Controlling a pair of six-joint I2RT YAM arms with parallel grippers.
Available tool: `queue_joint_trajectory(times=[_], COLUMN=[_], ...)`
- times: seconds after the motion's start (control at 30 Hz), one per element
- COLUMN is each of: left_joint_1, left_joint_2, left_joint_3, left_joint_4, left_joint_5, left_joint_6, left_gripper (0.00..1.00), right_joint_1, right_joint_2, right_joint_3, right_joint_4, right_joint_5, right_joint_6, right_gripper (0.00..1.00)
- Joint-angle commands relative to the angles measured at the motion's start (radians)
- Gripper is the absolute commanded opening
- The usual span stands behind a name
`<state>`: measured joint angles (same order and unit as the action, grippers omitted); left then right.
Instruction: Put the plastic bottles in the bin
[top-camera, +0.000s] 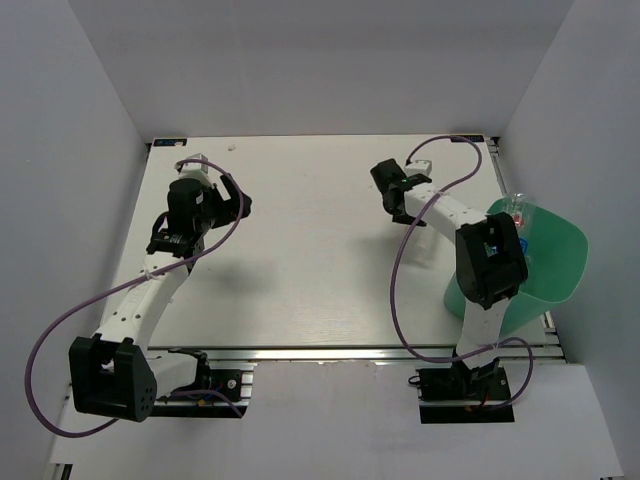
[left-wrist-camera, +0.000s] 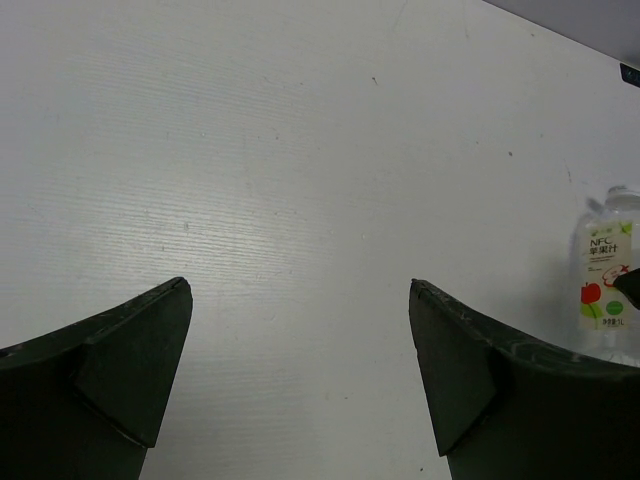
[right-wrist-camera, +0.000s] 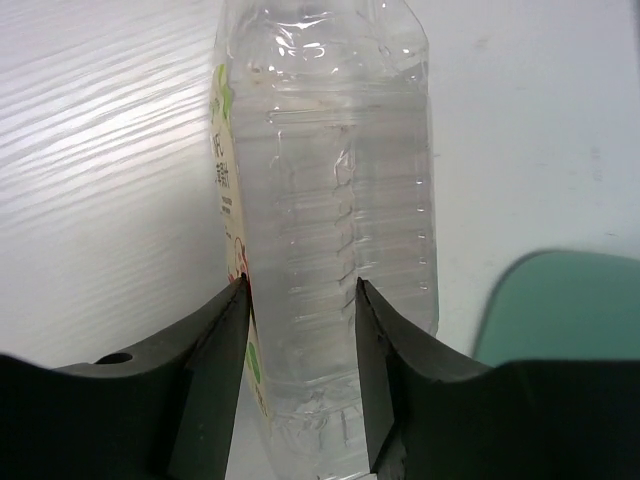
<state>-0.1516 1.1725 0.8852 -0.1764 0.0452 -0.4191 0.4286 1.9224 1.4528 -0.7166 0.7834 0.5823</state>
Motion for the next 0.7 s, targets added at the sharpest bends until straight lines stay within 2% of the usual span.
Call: queue_joint_trajectory(times=[0.0,0.23,0.47,0.67], left_joint_1=[0.001,0.001,0.003,0.003], left_joint_2=[-0.016,-0.016,-0.017,-0.011], left_joint_3=[0.004,0.004,0.005,0.004], left_joint_4=[-0.002,-0.002,-0.002,0.002], left_joint_5=[-0.021,-0.027,-0.025,-0.021], left_joint_6=[0.000,0.000,-0.001,-0.003], left_gripper=[0.98,0.98,0.98,0.98], right_joint_1=[0.065,0.139,0.159,0.159], right_joint_2=[-0.086,-0.290,-0.531,-0.717], right_joint_3=[-0.037,-0.138,-0.282,-0.228], right_joint_4=[0.115,0.274,0.469,0.477], right_joint_5=[-0.085,-0.088,-0.233,-0.297], right_joint_6=[-0.051,-0.117,-0.194,-0.311], right_gripper=[0.00,0.00,0.00,0.00])
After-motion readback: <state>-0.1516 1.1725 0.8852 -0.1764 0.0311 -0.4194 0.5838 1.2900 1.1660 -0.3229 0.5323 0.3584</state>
